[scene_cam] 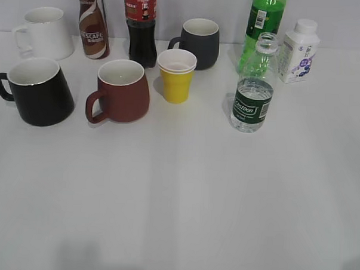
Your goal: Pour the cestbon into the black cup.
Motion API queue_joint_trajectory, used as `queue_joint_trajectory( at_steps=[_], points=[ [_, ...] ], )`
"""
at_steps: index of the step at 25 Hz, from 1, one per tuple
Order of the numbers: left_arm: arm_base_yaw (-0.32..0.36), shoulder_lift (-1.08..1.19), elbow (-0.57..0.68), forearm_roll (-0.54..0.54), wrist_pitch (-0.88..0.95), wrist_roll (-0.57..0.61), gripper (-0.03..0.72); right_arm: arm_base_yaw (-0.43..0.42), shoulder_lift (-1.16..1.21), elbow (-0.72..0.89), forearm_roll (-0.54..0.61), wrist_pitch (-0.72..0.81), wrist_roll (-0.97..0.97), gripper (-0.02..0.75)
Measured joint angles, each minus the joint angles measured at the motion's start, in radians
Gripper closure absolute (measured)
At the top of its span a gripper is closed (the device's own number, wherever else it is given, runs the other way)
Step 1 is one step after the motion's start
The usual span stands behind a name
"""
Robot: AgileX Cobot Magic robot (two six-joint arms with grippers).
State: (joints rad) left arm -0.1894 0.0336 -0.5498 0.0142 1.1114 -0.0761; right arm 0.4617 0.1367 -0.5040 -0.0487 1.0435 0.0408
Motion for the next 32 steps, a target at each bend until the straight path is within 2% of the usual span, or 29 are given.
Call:
queue_joint_trajectory(
  at_steps=[8,15,18,22,24,32],
  points=[
    [0.000,0.000,0.022,-0.002,-0.043,0.010,0.103,0.000,-0.003,0.000,0.000,-0.005,0.000,0.153],
    [0.004,0.000,0.023,-0.002,-0.044,0.011,0.152,-0.015,-0.004,0.000,0.001,-0.005,-0.001,0.163],
    [0.047,0.000,0.023,-0.003,-0.044,0.011,0.169,-0.117,-0.017,0.000,0.002,-0.005,-0.001,0.163],
    [0.115,-0.008,0.023,-0.003,-0.046,0.011,0.184,-0.296,-0.085,0.000,0.001,-0.005,-0.001,0.163],
    [0.139,-0.024,0.023,-0.003,-0.048,0.011,0.189,-0.348,-0.124,0.000,0.001,-0.005,-0.001,0.163],
    [0.148,-0.040,0.025,-0.003,-0.049,0.011,0.230,-0.374,-0.145,0.000,0.002,-0.005,0.000,0.163]
  ],
)
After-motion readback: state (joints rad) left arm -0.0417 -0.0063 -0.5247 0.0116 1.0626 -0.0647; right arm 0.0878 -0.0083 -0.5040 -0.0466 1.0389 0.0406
